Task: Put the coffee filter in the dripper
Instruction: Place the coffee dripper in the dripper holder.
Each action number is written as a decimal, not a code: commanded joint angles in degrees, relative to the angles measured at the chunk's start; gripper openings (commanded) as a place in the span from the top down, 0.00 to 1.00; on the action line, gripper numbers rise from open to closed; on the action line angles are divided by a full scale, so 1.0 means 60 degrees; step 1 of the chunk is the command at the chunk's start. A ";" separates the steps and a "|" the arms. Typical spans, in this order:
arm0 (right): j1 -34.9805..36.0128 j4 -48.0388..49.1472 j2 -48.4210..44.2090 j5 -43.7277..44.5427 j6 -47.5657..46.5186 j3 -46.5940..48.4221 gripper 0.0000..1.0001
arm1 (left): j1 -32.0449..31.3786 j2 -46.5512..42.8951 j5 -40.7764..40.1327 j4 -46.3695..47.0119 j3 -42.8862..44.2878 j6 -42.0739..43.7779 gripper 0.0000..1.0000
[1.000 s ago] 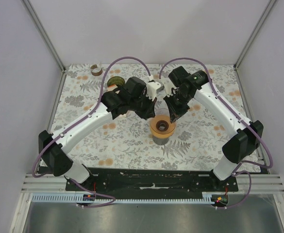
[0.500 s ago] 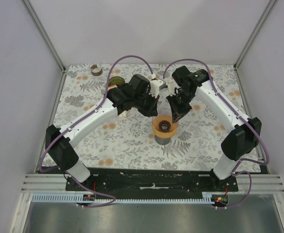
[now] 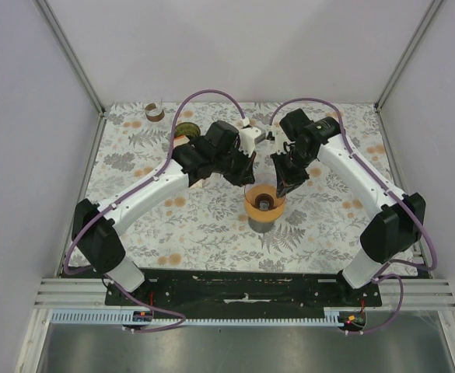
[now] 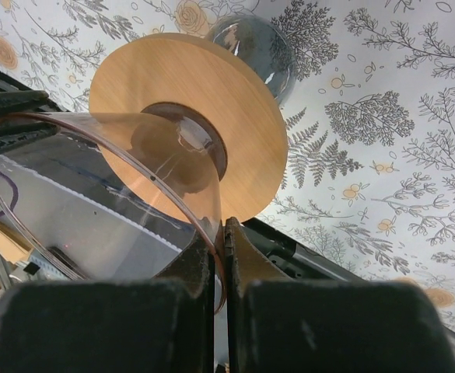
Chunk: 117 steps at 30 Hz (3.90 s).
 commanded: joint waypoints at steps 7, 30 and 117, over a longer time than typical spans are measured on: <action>0.0849 0.2556 0.0150 0.1575 -0.0046 -0.2185 1.00 | -0.0538 0.0511 -0.0162 0.0204 -0.2350 0.1409 0.98; 0.1231 0.3525 -0.0759 0.1416 -0.0134 -0.2099 0.85 | -0.0788 0.0100 -0.0675 -0.0220 -0.1137 0.1659 0.98; 0.2432 0.4565 -0.4451 -0.1910 -1.0094 -0.5452 1.00 | 0.0237 0.0611 -0.0456 -0.1172 0.0666 0.1732 0.98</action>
